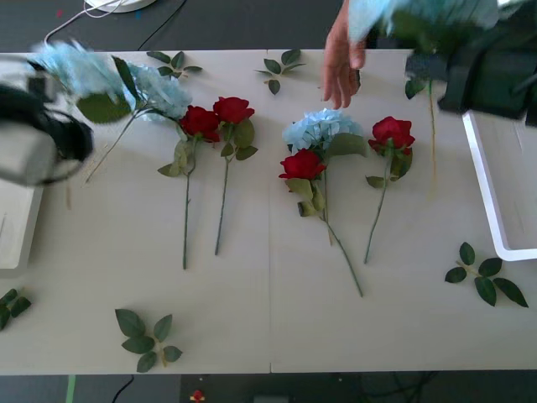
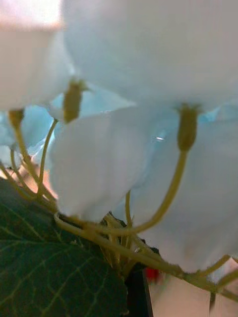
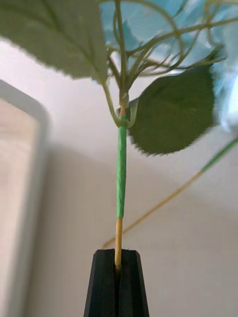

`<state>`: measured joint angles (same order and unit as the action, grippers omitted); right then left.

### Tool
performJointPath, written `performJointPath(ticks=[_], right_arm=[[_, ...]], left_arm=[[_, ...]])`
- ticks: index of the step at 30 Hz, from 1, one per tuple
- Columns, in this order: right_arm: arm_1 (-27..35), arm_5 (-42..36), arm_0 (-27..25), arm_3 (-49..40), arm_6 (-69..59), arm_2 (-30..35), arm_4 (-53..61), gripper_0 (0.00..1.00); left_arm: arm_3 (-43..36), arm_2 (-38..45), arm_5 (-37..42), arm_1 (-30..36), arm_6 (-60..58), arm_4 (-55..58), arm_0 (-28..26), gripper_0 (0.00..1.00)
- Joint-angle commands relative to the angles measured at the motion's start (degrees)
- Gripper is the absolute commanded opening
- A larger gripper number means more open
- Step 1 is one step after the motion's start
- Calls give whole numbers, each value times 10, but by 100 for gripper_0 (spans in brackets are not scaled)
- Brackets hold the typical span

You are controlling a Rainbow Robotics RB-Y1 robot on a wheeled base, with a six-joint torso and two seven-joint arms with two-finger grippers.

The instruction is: Place the red flowers into the right box and the blue flowers into the left box. If a person shows an open palm, hand one flower to the person first, then continue sorting.

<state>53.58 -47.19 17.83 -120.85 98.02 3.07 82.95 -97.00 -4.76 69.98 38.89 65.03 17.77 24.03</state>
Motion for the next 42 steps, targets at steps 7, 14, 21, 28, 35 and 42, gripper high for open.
performJointPath(ticks=[7,14,21,28,35,42], right_arm=[[-59,115,106,102,111,-4,-21,0],[-96,126,175,182,186,-8,-81,0],[-122,154,226,239,247,-20,-171,0],[-124,212,232,257,263,-52,-226,0],[-124,213,231,258,262,-54,-224,0],[-124,212,230,260,251,-54,-206,100]], left_arm=[[-247,163,250,22,66,50,-7,0],[-306,251,352,23,79,130,-7,0],[-309,260,359,25,80,131,-7,0],[-309,260,359,25,80,131,-7,0],[-309,260,359,25,80,131,-7,0],[-309,260,359,25,80,131,-7,0]])
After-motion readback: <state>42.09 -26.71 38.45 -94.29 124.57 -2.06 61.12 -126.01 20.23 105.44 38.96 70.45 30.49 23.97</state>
